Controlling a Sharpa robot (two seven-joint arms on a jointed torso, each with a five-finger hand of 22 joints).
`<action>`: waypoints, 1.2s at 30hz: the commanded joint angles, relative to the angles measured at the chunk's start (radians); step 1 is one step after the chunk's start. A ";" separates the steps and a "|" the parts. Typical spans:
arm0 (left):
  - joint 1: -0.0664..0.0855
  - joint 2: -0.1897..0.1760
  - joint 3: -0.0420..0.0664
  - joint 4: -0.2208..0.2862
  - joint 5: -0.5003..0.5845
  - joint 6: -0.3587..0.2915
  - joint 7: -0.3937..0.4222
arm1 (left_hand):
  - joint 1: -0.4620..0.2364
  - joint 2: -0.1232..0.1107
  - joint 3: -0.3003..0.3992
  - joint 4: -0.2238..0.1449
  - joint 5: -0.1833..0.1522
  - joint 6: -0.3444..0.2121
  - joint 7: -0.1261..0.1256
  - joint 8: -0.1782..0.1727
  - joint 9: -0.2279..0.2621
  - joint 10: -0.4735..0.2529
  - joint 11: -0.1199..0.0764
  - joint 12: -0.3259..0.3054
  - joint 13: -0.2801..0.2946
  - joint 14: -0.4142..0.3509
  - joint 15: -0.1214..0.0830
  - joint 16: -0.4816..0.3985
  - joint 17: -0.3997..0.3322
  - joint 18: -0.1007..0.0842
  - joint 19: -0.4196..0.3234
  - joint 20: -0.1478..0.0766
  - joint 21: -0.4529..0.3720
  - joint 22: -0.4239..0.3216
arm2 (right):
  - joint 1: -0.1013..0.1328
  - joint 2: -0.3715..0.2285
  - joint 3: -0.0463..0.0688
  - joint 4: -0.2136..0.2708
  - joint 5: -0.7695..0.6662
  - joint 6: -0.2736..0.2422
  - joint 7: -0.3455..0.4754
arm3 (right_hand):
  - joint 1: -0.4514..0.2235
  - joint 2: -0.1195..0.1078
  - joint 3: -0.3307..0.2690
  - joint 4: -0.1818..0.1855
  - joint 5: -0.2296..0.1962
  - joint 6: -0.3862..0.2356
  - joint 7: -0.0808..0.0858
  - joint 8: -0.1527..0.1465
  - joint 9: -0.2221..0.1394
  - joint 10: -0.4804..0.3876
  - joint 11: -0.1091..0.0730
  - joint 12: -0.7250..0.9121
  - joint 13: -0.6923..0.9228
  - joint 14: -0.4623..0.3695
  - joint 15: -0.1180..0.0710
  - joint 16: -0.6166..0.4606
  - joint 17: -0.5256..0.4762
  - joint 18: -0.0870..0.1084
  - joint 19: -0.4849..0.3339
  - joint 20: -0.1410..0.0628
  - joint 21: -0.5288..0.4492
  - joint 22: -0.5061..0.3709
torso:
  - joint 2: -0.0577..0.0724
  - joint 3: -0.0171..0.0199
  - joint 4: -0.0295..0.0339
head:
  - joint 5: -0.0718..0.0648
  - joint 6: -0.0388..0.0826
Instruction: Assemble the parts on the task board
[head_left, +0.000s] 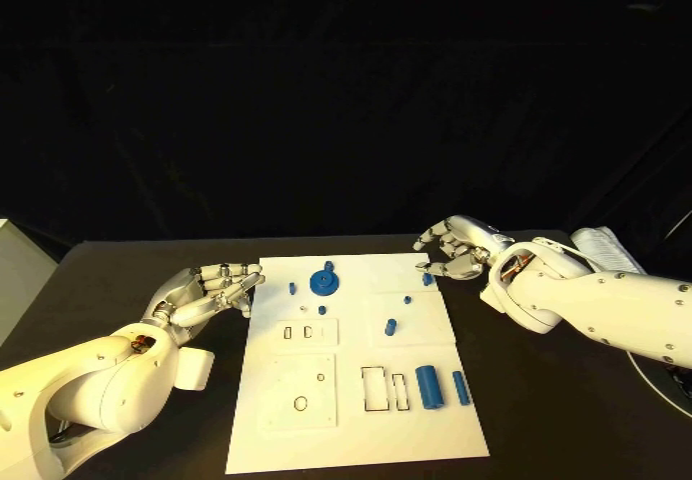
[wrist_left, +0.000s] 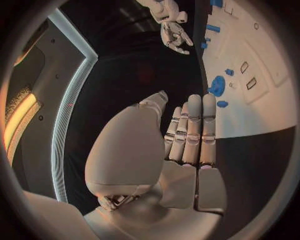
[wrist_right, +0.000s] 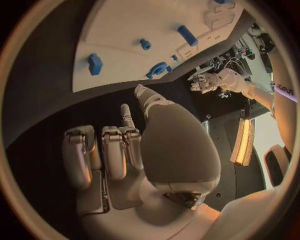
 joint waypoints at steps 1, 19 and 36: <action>0.001 0.004 0.001 0.000 -0.007 0.023 0.008 | 0.008 0.000 0.005 -0.001 -0.004 -0.003 -0.002 -0.004 0.001 -0.006 -0.002 0.000 0.000 -0.007 -0.001 0.004 -0.002 0.006 -0.006 0.002 0.006 0.001 | -0.005 -0.008 -0.001 -0.022 0.063 0.085 0.075 | 0.012 -0.003 0.000 -0.007 -0.005 0.003 0.006 -0.005 -0.001 0.103 0.005 0.006 0.263 0.104 0.005 0.006 0.263 -0.014 0.105 0.003 0.002 0.264 | -0.003 0.0107 -0.0023 | -0.001 -0.003; 0.001 0.010 0.000 -0.006 -0.016 0.028 0.004 | 0.009 -0.002 0.006 -0.002 -0.004 -0.002 -0.003 -0.003 0.001 -0.004 -0.002 0.001 0.001 -0.008 -0.002 0.005 -0.002 0.007 -0.007 0.002 0.008 0.001 | -0.036 0.024 -0.003 -0.128 0.078 0.115 0.084 | 0.023 -0.011 -0.003 -0.013 -0.009 -0.020 0.013 -0.022 -0.009 0.103 0.010 0.006 0.263 0.104 0.015 0.006 0.263 -0.014 0.105 0.009 0.002 0.264 | -0.001 0.0384 0.0086 | 0.003 -0.015; 0.000 0.012 0.000 -0.010 -0.018 0.028 0.002 | 0.009 -0.003 0.006 -0.002 -0.004 -0.002 -0.003 -0.004 0.002 -0.005 -0.002 0.001 0.000 -0.008 -0.002 0.005 -0.003 0.007 -0.007 0.002 0.008 0.002 | -0.048 0.037 -0.003 -0.147 0.076 0.146 0.082 | 0.024 -0.009 -0.003 -0.013 -0.006 -0.023 0.016 -0.025 -0.010 0.103 0.012 0.006 0.263 0.104 0.018 0.006 0.263 -0.014 0.105 0.012 0.002 0.264 | -0.003 0.0347 0.0078 | 0.005 -0.027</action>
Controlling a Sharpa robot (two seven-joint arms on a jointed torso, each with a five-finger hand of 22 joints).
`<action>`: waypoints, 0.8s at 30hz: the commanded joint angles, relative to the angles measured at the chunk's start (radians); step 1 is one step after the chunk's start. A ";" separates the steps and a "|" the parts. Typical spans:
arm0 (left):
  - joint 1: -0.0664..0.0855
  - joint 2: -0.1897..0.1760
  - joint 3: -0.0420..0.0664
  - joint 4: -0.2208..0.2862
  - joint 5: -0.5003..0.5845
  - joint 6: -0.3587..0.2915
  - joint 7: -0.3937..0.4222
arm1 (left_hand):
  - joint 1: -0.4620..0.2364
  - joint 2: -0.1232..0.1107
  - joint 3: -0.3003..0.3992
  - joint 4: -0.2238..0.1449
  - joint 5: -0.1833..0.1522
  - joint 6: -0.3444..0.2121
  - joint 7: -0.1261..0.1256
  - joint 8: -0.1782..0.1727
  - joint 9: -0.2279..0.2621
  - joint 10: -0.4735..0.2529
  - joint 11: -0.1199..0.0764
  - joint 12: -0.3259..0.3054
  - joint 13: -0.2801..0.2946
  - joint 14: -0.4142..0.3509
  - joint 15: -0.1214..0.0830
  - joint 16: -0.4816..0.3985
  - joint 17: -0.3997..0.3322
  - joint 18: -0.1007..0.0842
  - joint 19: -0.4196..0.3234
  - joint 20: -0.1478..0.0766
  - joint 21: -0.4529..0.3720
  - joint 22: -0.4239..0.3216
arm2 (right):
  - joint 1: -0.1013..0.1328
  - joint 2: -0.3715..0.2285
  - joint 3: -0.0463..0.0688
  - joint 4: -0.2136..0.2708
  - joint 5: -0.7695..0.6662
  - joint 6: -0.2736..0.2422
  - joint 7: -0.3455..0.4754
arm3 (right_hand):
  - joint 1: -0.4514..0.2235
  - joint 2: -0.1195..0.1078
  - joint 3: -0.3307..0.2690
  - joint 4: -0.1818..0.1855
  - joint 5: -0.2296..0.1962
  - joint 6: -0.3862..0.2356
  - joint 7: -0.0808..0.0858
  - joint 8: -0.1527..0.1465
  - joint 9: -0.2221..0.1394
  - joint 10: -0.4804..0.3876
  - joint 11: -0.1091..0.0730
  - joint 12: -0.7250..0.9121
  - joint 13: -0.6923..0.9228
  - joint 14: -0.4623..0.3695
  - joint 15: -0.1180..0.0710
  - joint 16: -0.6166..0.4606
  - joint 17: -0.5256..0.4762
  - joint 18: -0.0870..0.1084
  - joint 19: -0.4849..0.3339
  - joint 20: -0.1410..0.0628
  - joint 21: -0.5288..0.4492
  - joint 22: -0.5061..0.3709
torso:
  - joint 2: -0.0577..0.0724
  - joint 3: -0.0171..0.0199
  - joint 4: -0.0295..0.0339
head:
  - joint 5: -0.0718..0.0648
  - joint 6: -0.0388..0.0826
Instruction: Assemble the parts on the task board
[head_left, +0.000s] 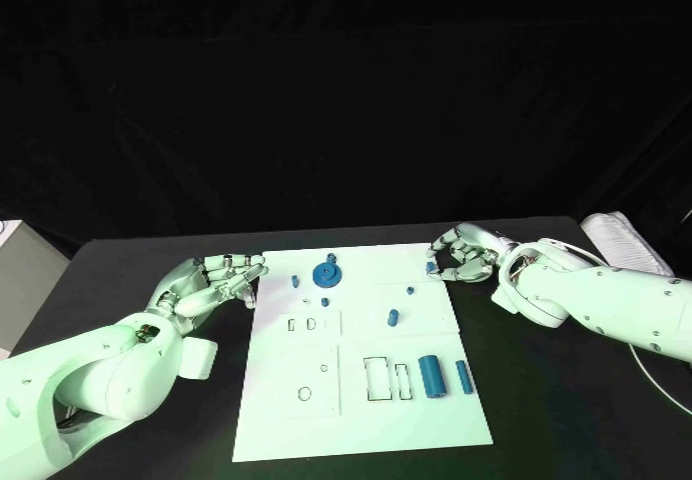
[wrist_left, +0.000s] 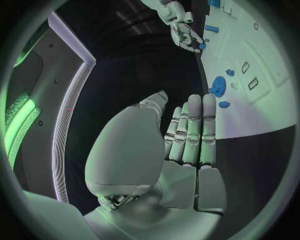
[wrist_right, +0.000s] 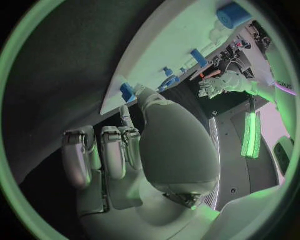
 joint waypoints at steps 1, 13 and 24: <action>0.001 0.002 0.001 0.001 -0.006 0.018 0.004 | 0.009 -0.003 0.006 -0.002 -0.004 -0.002 -0.003 -0.004 0.001 -0.005 -0.002 0.001 0.000 -0.008 -0.002 0.005 -0.001 0.007 -0.007 0.002 0.005 0.001 | -0.002 0.002 0.000 0.002 0.000 0.033 0.013 | 0.010 -0.002 0.000 -0.005 0.000 -0.004 -0.002 -0.004 -0.001 0.104 0.006 0.006 0.264 0.108 0.007 0.006 0.264 -0.014 0.105 0.005 0.002 0.263 | -0.001 -0.0018 -0.0014 | 0.001 -0.001; 0.001 0.001 0.001 0.000 -0.006 0.017 0.002 | 0.008 -0.004 0.006 -0.002 -0.005 -0.003 -0.002 -0.004 0.001 -0.005 -0.002 0.001 0.000 -0.009 -0.002 0.005 -0.001 0.007 -0.008 0.002 0.005 0.001 | -0.004 0.006 0.000 -0.005 -0.001 0.032 0.011 | 0.014 0.019 0.017 -0.001 0.009 0.023 -0.004 0.006 0.003 0.104 0.005 0.006 0.264 0.108 0.005 0.006 0.264 -0.014 0.105 0.006 0.002 0.263 | -0.001 -0.0027 -0.0014 | 0.000 -0.001; 0.001 0.000 0.001 0.001 -0.006 0.017 0.000 | 0.008 -0.004 0.007 -0.002 -0.004 -0.003 -0.002 -0.004 0.001 -0.006 -0.002 0.001 0.000 -0.009 -0.002 0.006 -0.002 0.007 -0.009 0.003 0.006 0.002 | -0.012 0.016 0.000 -0.011 -0.011 0.033 0.003 | 0.017 0.040 0.064 -0.006 -0.002 0.066 -0.019 0.026 0.007 0.104 -0.008 0.006 0.264 0.108 -0.007 0.006 0.264 -0.014 0.105 -0.004 0.002 0.263 | -0.001 -0.0028 -0.0015 | 0.003 -0.004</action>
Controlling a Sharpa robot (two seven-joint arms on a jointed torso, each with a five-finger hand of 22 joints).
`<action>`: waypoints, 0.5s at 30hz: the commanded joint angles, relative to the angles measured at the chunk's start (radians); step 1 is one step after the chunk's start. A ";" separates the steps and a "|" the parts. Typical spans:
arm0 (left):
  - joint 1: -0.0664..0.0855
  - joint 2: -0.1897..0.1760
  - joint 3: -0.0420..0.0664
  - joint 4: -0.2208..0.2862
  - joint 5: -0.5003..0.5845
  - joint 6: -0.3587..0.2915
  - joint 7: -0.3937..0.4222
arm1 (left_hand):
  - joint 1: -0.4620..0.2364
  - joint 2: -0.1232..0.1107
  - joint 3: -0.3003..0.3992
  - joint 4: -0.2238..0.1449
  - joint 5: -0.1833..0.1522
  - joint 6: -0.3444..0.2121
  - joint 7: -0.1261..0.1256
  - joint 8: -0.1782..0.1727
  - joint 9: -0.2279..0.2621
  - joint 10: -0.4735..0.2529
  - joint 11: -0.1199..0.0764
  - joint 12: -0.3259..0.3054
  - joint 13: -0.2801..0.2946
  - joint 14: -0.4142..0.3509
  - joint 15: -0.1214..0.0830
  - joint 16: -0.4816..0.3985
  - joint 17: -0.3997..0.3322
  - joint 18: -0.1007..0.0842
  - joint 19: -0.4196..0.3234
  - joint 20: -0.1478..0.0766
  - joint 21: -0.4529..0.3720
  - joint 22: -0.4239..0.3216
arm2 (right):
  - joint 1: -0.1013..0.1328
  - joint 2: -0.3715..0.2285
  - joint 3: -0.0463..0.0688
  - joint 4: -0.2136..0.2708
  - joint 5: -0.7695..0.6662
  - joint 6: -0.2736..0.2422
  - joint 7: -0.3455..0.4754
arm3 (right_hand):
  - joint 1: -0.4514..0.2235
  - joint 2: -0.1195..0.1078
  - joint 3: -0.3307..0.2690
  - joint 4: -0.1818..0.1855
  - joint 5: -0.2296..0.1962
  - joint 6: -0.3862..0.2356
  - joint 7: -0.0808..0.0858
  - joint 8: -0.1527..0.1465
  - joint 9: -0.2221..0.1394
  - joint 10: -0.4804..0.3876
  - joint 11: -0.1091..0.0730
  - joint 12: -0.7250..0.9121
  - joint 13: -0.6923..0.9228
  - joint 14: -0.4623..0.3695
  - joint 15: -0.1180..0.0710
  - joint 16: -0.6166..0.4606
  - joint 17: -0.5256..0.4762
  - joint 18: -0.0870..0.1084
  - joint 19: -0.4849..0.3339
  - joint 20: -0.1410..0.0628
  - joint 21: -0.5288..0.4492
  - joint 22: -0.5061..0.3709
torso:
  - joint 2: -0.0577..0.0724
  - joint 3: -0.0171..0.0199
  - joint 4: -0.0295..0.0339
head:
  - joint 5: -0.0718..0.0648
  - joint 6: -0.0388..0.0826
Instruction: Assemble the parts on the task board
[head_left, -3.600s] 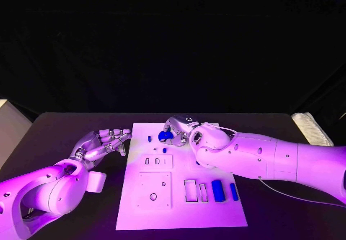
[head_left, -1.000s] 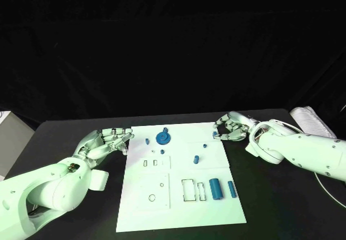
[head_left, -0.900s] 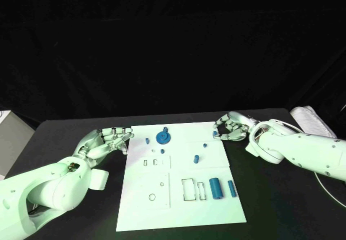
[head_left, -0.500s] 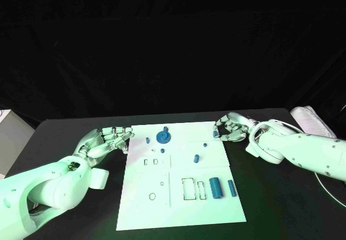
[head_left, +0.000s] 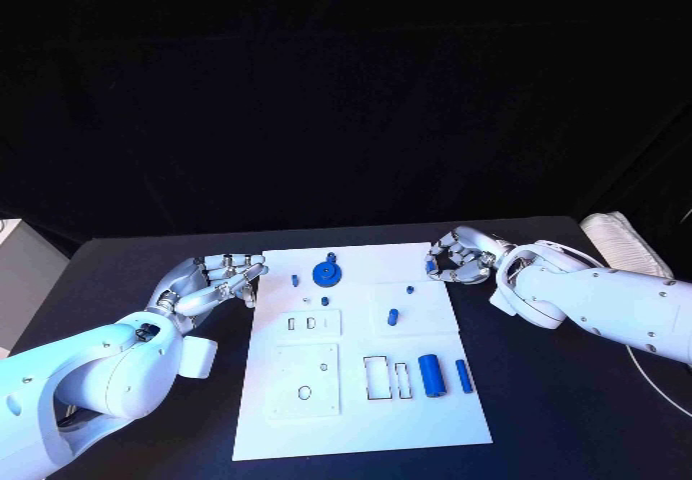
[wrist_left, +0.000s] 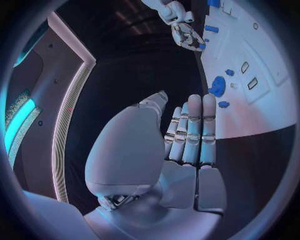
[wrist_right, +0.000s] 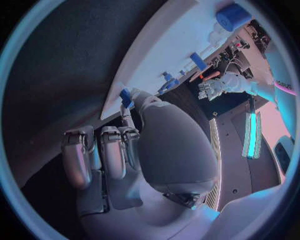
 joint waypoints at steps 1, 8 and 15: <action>0.001 0.001 0.001 0.002 -0.004 0.016 0.003 | 0.008 -0.004 0.007 -0.002 -0.004 -0.003 -0.002 -0.004 0.001 -0.006 -0.002 0.001 0.000 -0.009 -0.002 0.006 -0.001 0.007 -0.006 0.000 0.006 0.002 | -0.003 0.003 0.000 -0.001 -0.011 0.016 0.003 | -0.003 0.008 0.007 -0.002 -0.003 0.011 -0.001 0.005 0.002 0.103 -0.009 0.006 0.263 0.105 -0.010 0.006 0.263 -0.014 0.105 -0.004 0.002 0.263 | -0.001 -0.0004 0.0000 | 0.002 -0.002; 0.001 0.001 0.001 0.001 -0.004 0.016 0.003 | 0.008 -0.004 0.007 -0.002 -0.004 -0.003 -0.002 -0.004 0.001 -0.006 -0.002 0.001 0.000 -0.009 -0.002 0.006 -0.001 0.007 -0.006 0.000 0.006 0.002 | -0.006 0.006 0.000 -0.002 -0.016 0.012 -0.003 | -0.007 0.006 0.013 -0.003 -0.004 0.019 -0.004 0.010 0.003 0.103 -0.012 0.006 0.263 0.105 -0.013 0.006 0.263 -0.014 0.105 -0.006 0.002 0.263 | 0.000 -0.0004 -0.0012 | -0.001 -0.002; 0.001 0.000 0.001 0.001 -0.004 0.016 0.001 | 0.008 -0.003 0.008 -0.001 -0.004 -0.004 -0.001 -0.004 0.002 -0.006 -0.001 0.001 0.000 -0.009 -0.001 0.006 -0.002 0.007 -0.007 0.000 0.007 0.002 | -0.007 0.005 0.000 0.002 -0.028 -0.032 -0.017 | -0.010 0.012 0.029 -0.007 -0.001 0.038 -0.012 0.022 0.006 0.103 -0.019 0.006 0.263 0.105 -0.019 0.006 0.263 -0.014 0.105 -0.012 0.002 0.263 | -0.001 -0.0013 0.0001 | -0.001 -0.002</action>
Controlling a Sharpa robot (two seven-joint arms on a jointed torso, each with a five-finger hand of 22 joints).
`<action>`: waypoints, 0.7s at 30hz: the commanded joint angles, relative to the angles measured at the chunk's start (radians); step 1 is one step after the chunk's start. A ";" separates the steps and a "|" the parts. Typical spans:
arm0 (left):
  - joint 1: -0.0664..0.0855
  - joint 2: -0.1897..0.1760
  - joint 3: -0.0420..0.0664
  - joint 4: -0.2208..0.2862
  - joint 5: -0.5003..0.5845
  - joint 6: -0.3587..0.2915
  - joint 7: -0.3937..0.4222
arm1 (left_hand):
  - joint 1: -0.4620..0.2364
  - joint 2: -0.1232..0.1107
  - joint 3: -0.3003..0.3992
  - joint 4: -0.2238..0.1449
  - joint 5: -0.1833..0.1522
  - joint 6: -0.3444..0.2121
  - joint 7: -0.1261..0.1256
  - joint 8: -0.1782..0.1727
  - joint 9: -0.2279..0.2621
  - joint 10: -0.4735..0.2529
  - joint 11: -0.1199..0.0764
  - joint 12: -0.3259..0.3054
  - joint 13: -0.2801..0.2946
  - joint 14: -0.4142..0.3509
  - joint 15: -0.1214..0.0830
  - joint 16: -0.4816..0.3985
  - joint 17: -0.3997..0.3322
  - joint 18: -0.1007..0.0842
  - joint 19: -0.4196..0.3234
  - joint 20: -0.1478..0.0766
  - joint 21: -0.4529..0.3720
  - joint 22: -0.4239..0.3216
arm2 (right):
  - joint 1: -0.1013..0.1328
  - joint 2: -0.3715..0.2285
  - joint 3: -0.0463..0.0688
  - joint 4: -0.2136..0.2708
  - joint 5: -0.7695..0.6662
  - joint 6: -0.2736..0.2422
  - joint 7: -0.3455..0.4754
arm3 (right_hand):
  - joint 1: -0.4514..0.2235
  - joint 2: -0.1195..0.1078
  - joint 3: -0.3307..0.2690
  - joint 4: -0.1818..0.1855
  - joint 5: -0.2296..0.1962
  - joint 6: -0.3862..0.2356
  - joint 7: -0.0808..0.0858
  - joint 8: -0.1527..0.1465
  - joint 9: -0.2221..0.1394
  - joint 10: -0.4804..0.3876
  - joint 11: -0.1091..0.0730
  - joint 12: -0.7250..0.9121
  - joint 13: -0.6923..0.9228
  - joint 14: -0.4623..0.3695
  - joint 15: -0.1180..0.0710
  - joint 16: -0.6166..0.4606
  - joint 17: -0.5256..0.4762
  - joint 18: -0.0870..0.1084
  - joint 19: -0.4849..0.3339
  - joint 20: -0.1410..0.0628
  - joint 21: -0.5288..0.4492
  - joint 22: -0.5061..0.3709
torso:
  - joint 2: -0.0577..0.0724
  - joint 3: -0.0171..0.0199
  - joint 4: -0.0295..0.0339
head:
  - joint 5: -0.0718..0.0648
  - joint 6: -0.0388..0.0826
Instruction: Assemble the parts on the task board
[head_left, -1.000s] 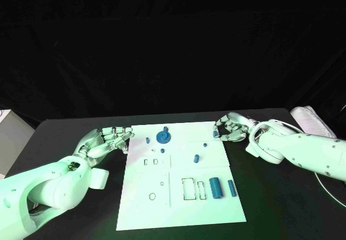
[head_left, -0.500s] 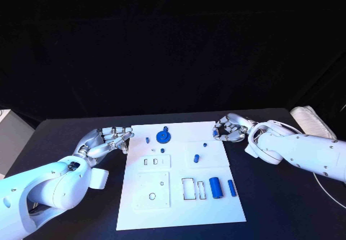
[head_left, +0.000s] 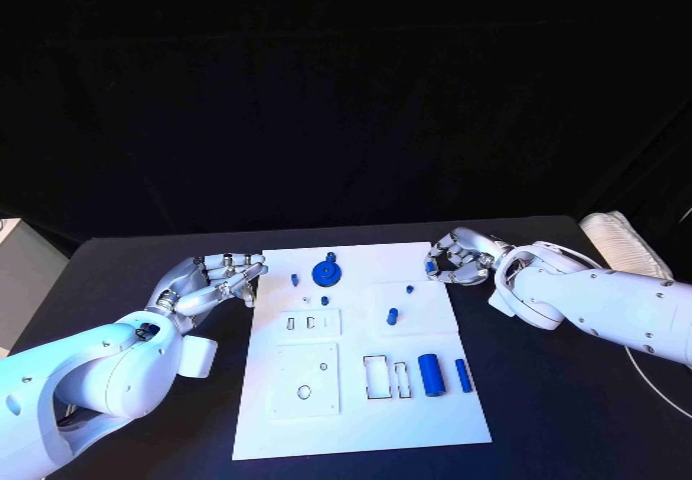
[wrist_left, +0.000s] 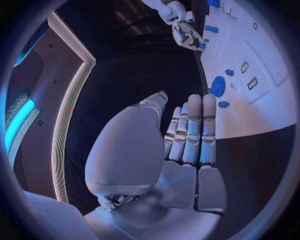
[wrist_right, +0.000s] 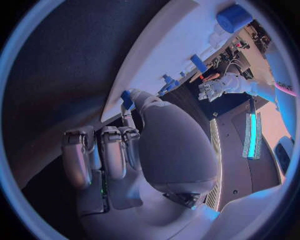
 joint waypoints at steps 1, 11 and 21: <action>0.001 0.001 0.001 0.001 -0.004 0.016 0.003 | 0.008 -0.003 0.005 0.002 -0.004 -0.004 -0.001 -0.004 0.001 -0.006 -0.001 0.001 0.000 -0.009 -0.001 0.006 -0.002 0.007 -0.007 0.000 0.003 0.001 | -0.002 0.000 0.000 0.005 -0.023 -0.042 -0.010 | -0.006 0.008 0.012 -0.003 0.000 0.015 -0.005 0.010 0.003 0.107 -0.010 0.006 0.263 0.104 -0.009 0.006 0.263 -0.014 0.105 -0.012 0.002 0.263 | 0.000 -0.0006 0.0011 | 0.000 0.000; 0.001 0.001 0.001 -0.003 -0.004 0.016 0.003 | 0.008 -0.003 0.005 0.002 -0.004 -0.004 -0.001 -0.004 0.001 -0.006 -0.001 0.001 0.000 -0.009 -0.001 0.006 -0.002 0.007 -0.007 0.000 0.003 0.001 | 0.002 -0.012 0.002 0.051 -0.047 -0.158 -0.042 | -0.028 0.023 0.036 -0.006 -0.022 0.043 -0.024 0.040 0.014 0.107 -0.027 0.006 0.263 0.104 -0.020 0.006 0.263 -0.014 0.105 -0.022 0.002 0.263 | -0.003 -0.0016 -0.0009 | 0.002 0.001; 0.001 0.011 0.001 -0.011 -0.004 0.019 -0.003 | 0.007 -0.002 0.008 0.002 -0.004 -0.002 0.000 -0.003 0.002 -0.004 -0.001 0.003 0.001 -0.010 -0.001 0.007 -0.003 0.007 -0.009 0.000 0.005 0.002 | 0.044 -0.019 0.005 0.223 -0.107 -0.233 -0.225 | -0.036 0.036 0.049 -0.008 -0.030 0.039 -0.027 0.046 0.017 0.107 -0.031 0.006 0.263 0.104 -0.024 0.006 0.263 -0.014 0.105 -0.026 0.002 0.263 | -0.010 -0.0034 -0.0069 | 0.005 -0.005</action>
